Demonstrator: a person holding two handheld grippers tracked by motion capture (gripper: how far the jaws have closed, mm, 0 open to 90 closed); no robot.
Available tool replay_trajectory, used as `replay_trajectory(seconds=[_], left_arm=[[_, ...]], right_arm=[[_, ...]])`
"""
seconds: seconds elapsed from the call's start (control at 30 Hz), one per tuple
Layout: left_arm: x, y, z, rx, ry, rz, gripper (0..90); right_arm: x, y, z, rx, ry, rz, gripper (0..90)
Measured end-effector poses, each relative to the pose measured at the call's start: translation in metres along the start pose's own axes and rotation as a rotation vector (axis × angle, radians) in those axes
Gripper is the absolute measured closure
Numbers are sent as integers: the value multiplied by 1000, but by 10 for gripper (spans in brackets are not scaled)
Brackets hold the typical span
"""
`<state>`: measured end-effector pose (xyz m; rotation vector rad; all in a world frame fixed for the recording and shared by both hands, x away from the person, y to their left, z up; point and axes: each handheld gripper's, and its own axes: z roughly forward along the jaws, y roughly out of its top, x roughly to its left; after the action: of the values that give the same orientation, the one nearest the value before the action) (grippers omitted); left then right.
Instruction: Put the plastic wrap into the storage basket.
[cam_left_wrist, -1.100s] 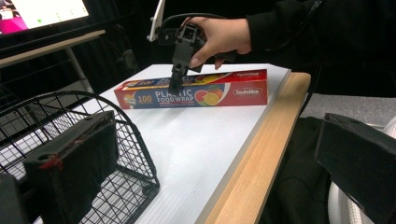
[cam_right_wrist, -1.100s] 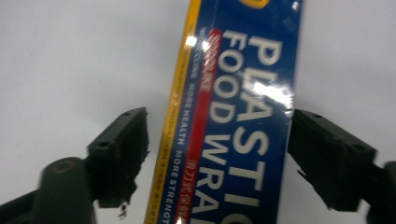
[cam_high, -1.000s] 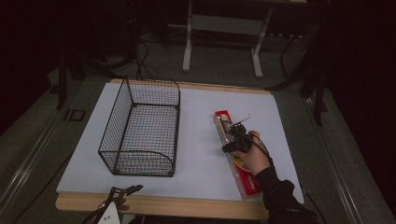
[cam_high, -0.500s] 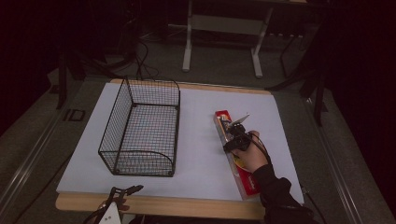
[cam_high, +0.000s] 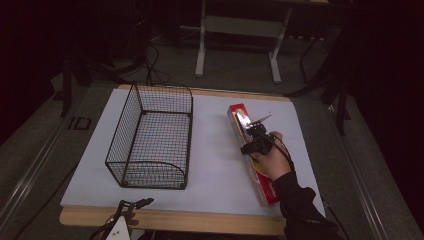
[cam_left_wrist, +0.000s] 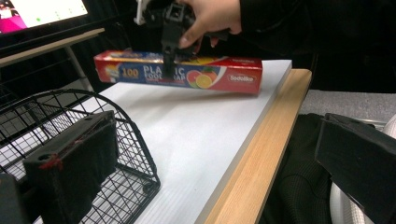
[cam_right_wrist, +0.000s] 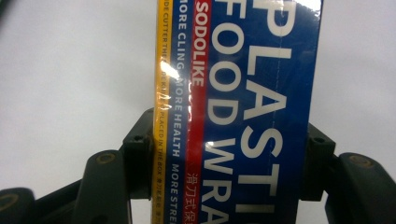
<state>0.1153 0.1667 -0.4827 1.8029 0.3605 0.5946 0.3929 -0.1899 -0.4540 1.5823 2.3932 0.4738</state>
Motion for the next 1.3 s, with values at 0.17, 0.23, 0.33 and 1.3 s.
replay_trajectory(seconds=[0.17, 0.23, 0.33, 1.3], left_arm=[[0, 0, 0, 0, 0, 0, 1], [0, 0, 0, 0, 0, 0, 1], [0, 0, 0, 0, 0, 0, 1], [0, -1, 1, 1, -5, -3, 1]], right_arm=[[4, 9, -17, -48, -9, -6, 390], [6, 13, -24, -68, -5, -6, 391], [11, 17, -35, -92, 5, -14, 391], [87, 83, -113, -291, 23, -133, 393]])
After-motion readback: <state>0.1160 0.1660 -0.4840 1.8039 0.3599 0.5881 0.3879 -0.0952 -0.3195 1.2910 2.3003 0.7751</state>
